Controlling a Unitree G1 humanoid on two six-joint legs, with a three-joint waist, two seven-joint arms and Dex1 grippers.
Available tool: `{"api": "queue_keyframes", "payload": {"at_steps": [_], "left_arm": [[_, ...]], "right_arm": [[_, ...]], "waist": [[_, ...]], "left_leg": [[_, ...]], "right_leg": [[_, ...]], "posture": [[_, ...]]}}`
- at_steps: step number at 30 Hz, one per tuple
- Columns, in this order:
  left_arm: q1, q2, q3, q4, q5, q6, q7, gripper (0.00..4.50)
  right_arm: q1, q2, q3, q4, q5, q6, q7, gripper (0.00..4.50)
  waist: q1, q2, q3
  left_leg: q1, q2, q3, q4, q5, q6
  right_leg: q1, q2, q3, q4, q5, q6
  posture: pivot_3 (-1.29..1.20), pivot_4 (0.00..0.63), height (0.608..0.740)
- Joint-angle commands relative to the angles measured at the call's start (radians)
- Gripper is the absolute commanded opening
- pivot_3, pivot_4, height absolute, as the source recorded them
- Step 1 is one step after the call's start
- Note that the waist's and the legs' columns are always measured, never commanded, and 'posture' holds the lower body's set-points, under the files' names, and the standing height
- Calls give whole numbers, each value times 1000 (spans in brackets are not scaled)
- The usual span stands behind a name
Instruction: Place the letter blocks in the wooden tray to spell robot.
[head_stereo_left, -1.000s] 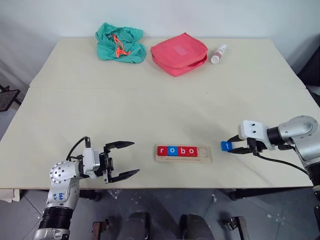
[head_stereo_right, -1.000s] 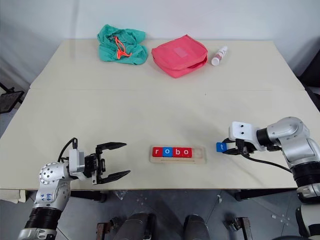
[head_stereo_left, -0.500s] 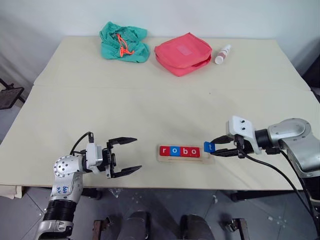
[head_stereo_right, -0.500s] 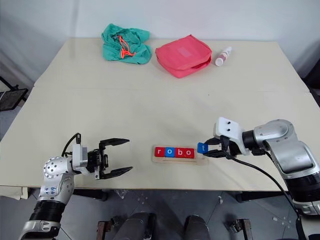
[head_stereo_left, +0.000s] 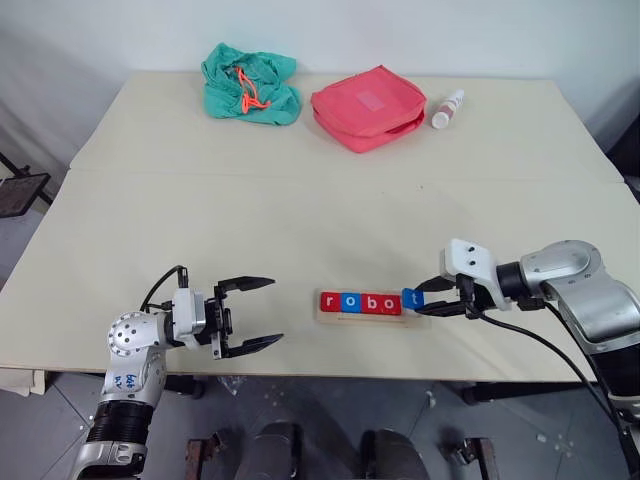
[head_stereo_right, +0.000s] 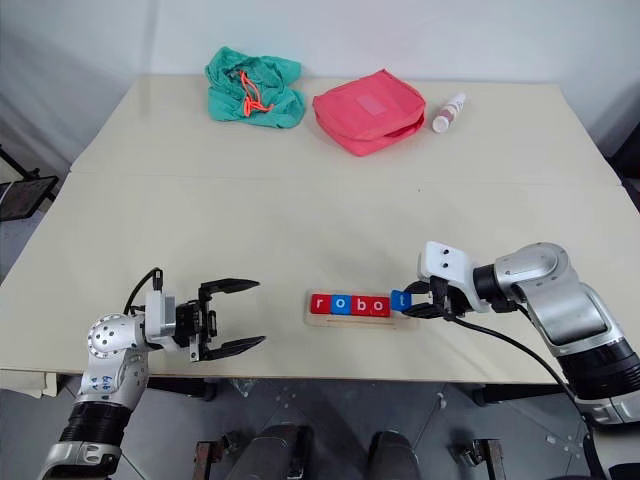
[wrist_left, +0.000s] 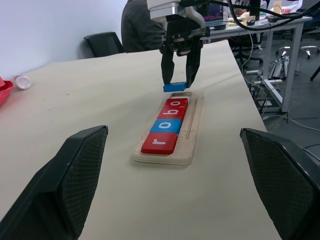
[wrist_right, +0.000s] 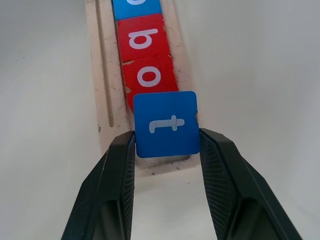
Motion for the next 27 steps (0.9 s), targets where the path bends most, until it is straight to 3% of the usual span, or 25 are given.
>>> {"api": "queue_keyframes", "payload": {"at_steps": [1, 7, 17, 20, 27], "left_arm": [[7, 6, 14, -12, -5, -16, 1, 4500], [-7, 4, 15, 8, -2, -23, 2, 4500], [-41, -6, 4, 42, 5, -32, -1, 4500], [-46, -10, 2, 42, 6, -31, -1, 4500], [-26, -11, 5, 17, 5, -26, 4, 4500]], "right_arm": [[-18, 2, 4, -1, 1, -21, 17, 2514], [-15, -6, -4, 4, -12, -26, 6, 4472], [-30, 46, -65, -29, 55, 28, -54, 4472], [-24, 62, -58, -49, 65, 44, -67, 3571], [-22, 89, -34, -63, 71, 53, -73, 991]], "waist": [[0, 0, 0], [1, 0, 0], [0, 0, 0], [0, 0, 0], [1, 0, 0]], "left_leg": [[0, 0, 0, 0, 0, 0], [0, 0, 0, 0, 0, 0], [0, 0, 0, 0, 0, 0], [0, 0, 0, 0, 0, 0], [0, 0, 0, 0, 0, 0]], "right_leg": [[0, 0, 0, 0, 0, 0], [0, 0, 0, 0, 0, 0], [0, 0, 0, 0, 0, 0], [0, 0, 0, 0, 0, 0], [0, 0, 0, 0, 0, 0]], "posture": [[0, 150, 740], [0, 150, 740], [0, 150, 740], [0, 150, 740], [0, 150, 740]]}}
